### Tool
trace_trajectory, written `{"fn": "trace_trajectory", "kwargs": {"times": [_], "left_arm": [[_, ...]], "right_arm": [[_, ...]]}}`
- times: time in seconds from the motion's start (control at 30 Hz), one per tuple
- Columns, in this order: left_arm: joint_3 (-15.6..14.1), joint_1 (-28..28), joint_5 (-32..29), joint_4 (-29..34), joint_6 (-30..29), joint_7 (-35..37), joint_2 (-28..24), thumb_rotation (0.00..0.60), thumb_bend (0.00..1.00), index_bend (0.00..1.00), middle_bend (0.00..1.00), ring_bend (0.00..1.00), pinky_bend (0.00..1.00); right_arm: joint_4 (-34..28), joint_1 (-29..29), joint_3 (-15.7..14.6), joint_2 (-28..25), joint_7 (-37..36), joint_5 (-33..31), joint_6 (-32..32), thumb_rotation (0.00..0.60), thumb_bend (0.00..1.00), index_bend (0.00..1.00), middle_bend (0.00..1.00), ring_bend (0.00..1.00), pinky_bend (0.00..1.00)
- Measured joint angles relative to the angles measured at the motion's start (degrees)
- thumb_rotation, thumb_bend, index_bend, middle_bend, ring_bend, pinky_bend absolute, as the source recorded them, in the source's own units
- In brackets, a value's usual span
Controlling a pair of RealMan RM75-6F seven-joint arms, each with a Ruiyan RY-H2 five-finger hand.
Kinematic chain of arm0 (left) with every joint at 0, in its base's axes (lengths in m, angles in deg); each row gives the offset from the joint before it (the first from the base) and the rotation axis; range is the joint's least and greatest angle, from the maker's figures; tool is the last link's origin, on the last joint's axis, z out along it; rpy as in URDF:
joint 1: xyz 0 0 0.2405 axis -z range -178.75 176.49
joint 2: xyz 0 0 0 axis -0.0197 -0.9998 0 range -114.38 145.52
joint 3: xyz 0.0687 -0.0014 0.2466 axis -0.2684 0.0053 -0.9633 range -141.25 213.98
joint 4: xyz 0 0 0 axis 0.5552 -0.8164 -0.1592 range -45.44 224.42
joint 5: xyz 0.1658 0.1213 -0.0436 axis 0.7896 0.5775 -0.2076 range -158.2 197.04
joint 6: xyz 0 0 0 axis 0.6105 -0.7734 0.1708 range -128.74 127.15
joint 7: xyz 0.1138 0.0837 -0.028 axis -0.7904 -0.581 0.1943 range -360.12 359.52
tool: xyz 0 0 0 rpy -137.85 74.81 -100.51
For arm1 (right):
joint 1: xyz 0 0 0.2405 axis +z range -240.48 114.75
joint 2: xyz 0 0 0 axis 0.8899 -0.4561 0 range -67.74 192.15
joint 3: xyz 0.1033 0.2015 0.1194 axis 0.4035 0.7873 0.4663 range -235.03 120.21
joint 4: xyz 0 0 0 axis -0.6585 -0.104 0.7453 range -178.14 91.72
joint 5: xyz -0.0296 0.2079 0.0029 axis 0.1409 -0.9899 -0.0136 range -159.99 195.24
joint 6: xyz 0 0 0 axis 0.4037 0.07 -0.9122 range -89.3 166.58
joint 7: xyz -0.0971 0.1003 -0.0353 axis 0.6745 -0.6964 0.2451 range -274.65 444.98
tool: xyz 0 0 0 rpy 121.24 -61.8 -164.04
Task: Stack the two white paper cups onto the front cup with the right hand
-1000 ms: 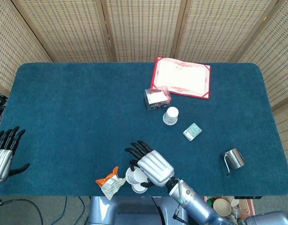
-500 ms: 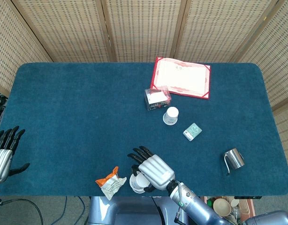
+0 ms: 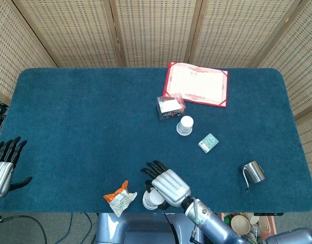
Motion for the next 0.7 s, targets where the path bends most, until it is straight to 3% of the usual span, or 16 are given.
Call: {"fn": "trace_trajectory", "kwargs": {"times": [0.4, 0.57, 0.7], "left_arm": [[0.0, 0.1, -0.1, 0.1, 0.2, -0.1, 0.0, 0.6, 0.17, 0.0, 0.0, 0.0, 0.0], [0.1, 0.1, -0.3, 0.0, 0.3, 0.1, 0.0, 0.6, 0.17, 0.0, 0.0, 0.0, 0.0], [0.1, 0.1, -0.2, 0.1, 0.3, 0.1, 0.0, 0.6, 0.17, 0.0, 0.0, 0.0, 0.0]], "right_arm": [[0.5, 0.1, -0.9, 1.3, -0.3, 0.3, -0.8, 0.6, 0.07, 0.53, 0.18, 0.0, 0.0], [1.3, 0.1, -1.2, 2.4, -0.4, 0.5, -1.2, 0.6, 0.07, 0.36, 0.03, 0.0, 0.0], [1.9, 0.0, -1.3, 3.0, -0.5, 0.9, -1.6, 0.6, 0.07, 0.29, 0.0, 0.0, 0.0]]}}
